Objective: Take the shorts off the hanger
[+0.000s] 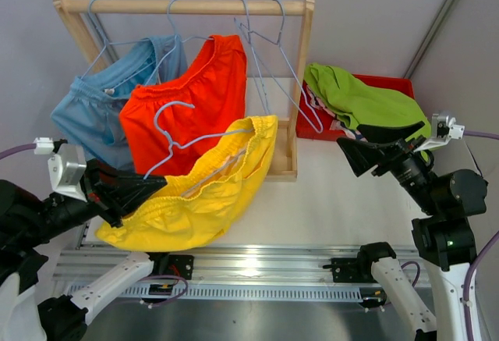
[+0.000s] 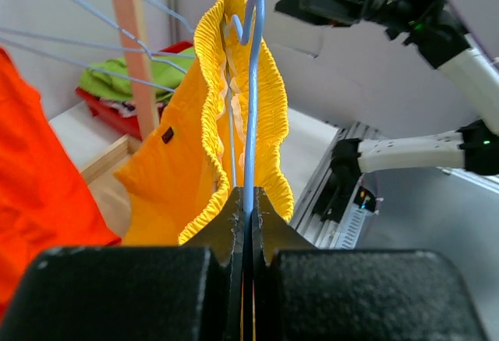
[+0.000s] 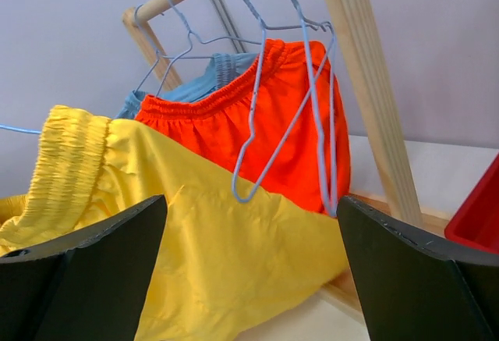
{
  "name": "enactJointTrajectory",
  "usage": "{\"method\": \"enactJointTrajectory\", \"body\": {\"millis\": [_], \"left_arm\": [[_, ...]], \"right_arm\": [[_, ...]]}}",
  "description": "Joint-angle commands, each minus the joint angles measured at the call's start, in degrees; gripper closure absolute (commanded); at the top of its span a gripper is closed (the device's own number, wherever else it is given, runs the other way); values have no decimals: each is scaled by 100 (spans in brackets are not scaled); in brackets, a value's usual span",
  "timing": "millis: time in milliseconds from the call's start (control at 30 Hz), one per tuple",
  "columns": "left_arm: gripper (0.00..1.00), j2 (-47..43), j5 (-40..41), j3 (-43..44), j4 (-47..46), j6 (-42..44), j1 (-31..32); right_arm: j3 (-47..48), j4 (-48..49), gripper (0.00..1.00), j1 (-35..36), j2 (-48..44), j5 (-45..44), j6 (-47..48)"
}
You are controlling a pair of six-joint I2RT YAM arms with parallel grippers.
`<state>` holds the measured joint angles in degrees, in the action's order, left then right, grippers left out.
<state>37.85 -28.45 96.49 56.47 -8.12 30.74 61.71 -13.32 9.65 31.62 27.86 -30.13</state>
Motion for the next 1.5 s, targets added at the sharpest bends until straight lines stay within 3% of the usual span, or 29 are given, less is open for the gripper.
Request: {"method": "enactJointTrajectory", "body": {"millis": [0, 300, 433, 567, 700, 967, 1200, 1467], "left_arm": [[100, -14, -600, 361, -883, -348, 2], [100, 223, -706, 661, -1129, -568, -7], [100, 320, -715, 635, -1252, -620, -7], [100, 408, -663, 529, -1445, -700, -7], [100, 495, -636, 503, -1498, -735, -7], [100, 566, -364, 371, -1367, -603, 2], [100, 610, -100, 503, -1085, -383, -7], [100, 592, -91, 450, -1094, -401, -7]], "right_arm": [[262, 67, 0, 19, 134, 378, -195], [130, 655, 1, 221, 433, 792, -512], [244, 568, 1, 844, 696, 477, -91], [499, 76, 1, 2299, 1109, -384, 770], [456, 145, 1, 3093, 1215, -1106, 1114], [201, 418, 1, 3377, 1180, -1335, 1115], [174, 102, 1, 3386, 715, -1783, 1325], [254, 57, 1, 3377, 688, -1626, 1308]]}}
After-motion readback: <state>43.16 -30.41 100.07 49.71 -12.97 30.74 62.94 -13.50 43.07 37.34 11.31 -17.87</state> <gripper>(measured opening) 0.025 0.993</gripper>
